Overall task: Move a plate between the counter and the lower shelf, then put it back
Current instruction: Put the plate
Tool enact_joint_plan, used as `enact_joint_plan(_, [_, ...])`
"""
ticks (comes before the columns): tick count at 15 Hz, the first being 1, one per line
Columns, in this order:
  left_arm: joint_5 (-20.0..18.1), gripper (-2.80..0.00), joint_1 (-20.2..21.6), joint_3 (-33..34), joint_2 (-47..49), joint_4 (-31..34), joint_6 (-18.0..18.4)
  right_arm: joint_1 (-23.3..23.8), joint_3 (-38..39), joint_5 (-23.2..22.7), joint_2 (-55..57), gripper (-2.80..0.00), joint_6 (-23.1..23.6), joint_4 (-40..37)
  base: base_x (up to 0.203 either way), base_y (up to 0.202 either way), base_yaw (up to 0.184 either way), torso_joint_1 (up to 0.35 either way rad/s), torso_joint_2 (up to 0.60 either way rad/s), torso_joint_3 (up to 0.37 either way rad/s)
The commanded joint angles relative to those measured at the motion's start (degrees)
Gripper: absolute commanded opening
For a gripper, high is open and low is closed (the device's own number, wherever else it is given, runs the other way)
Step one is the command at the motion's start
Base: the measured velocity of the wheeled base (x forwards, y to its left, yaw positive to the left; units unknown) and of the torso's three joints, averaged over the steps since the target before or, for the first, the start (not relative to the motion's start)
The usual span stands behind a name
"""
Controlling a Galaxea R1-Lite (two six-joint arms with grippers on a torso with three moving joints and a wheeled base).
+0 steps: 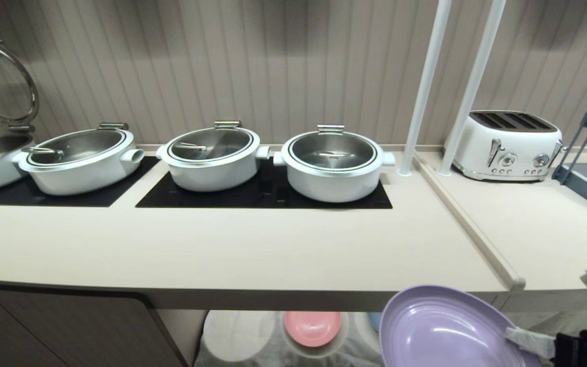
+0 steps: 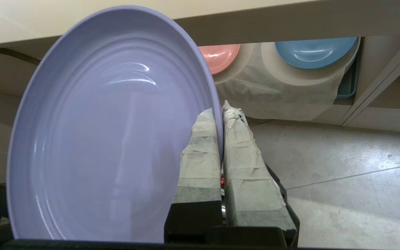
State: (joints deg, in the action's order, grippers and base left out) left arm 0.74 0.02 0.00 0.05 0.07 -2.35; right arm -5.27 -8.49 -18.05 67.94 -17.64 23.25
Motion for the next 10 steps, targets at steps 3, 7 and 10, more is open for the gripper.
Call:
enact_joint_plan(3, [0.05, -2.8, -0.02, 0.0, 0.04, 0.01, -0.03, -0.01, -5.44, 0.21, 1.67, -2.8, -1.22, -3.65, 0.0, 0.0, 0.0, 0.0, 0.0, 0.0])
enact_joint_plan(7, [0.05, -2.8, 0.03, 0.0, 0.04, 0.01, -0.08, -0.01, -10.14, 1.82, 7.36, -2.8, -2.82, -3.66, 0.0, 0.0, 0.0, 0.0, 0.0, 0.0])
enact_joint_plan(10, [0.05, -2.8, -0.01, 0.0, 0.04, 0.01, -0.08, -0.01, -14.03, 3.04, 12.98, -2.8, -2.92, -3.44, 0.0, 0.0, 0.0, 0.0, 0.0, 0.0])
